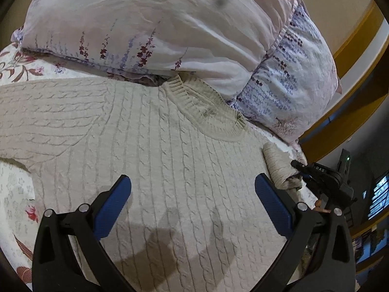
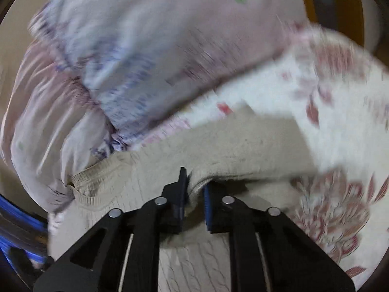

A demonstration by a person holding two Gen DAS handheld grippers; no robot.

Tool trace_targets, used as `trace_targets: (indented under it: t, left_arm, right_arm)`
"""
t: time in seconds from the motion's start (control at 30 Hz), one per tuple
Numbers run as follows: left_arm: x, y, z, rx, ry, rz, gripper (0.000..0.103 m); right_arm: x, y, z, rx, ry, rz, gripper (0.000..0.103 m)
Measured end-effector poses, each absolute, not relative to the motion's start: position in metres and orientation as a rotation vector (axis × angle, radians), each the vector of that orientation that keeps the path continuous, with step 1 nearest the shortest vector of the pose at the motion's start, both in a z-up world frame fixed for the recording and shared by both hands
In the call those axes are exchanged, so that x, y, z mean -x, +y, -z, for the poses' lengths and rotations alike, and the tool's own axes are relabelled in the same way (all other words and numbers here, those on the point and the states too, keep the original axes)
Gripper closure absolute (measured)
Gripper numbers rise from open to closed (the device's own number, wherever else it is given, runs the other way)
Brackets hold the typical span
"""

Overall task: Fold small clothes
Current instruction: 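Carry the sleeve across the sweater body with the right gripper and release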

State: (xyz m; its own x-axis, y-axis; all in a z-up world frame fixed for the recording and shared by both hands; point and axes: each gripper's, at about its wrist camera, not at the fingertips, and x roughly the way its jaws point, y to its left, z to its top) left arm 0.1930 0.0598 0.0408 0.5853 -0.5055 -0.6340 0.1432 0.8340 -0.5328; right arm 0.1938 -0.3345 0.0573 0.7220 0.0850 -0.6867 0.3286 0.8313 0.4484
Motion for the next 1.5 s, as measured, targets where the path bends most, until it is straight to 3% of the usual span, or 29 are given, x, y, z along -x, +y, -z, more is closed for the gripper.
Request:
trace_targets:
  t: [0.17, 0.27, 0.4, 0.43, 0.5, 0.53, 0.6, 0.77, 0.97, 1.03, 1.07, 1.1, 1.17, 1.3, 1.5]
  left_arm:
    - [-0.195, 0.070, -0.040, 0.553, 0.871, 0.417, 0.002]
    - [-0.197, 0.072, -0.035, 0.622, 0.891, 0.447, 0.003]
    - [-0.201, 0.066, -0.028, 0.665, 0.938, 0.476, 0.012]
    - [-0.202, 0.063, -0.025, 0.675, 0.951, 0.487, 0.013]
    - [-0.205, 0.059, -0.021, 0.689, 0.973, 0.502, 0.014]
    - [-0.207, 0.055, -0.019, 0.700, 0.984, 0.508, 0.015]
    - [-0.210, 0.050, -0.015, 0.721, 1.001, 0.517, 0.017]
    - [-0.221, 0.048, 0.002, 0.808, 1.053, 0.487, 0.035]
    - [-0.240, 0.051, 0.013, 0.828, 1.050, 0.424, 0.078]
    - [-0.246, 0.052, 0.012, 0.797, 1.039, 0.411, 0.094]
    - [-0.249, 0.052, 0.010, 0.781, 1.034, 0.407, 0.095]
    - [-0.250, 0.052, 0.008, 0.768, 1.027, 0.407, 0.095]
    - [-0.251, 0.053, -0.003, 0.726, 0.995, 0.410, 0.096]
    - [-0.248, 0.057, -0.016, 0.616, 0.950, 0.373, 0.096]
    - [-0.249, 0.054, 0.005, 0.555, 1.032, 0.299, 0.091]
  right_arm:
    - [-0.201, -0.252, -0.089, -0.382, 0.688, -0.067, 0.094]
    - [-0.209, -0.192, -0.067, -0.270, 0.814, -0.254, 0.090]
    - [-0.207, -0.157, -0.025, -0.225, 0.995, -0.386, 0.072]
    - [-0.203, -0.158, -0.024, -0.232, 0.986, -0.394, 0.071]
    - [-0.193, -0.170, -0.029, -0.261, 0.960, -0.401, 0.051]
    - [-0.188, -0.179, -0.033, -0.290, 0.949, -0.397, 0.046]
    - [-0.177, -0.203, -0.039, -0.359, 0.919, -0.365, 0.042]
    - [-0.157, -0.286, -0.024, -0.707, 0.940, -0.220, 0.043]
    - [-0.150, -0.354, 0.006, -0.945, 0.886, -0.007, 0.061]
    - [-0.152, -0.365, 0.008, -0.970, 0.847, 0.043, 0.062]
    - [-0.154, -0.367, 0.007, -0.965, 0.833, 0.064, 0.064]
    - [-0.159, -0.370, 0.007, -0.952, 0.818, 0.086, 0.078]
    - [-0.160, -0.375, 0.008, -0.936, 0.804, 0.106, 0.093]
    - [-0.146, -0.361, 0.004, -0.866, 0.779, 0.111, 0.094]
    - [-0.145, -0.349, 0.006, -0.733, 0.838, 0.158, 0.092]
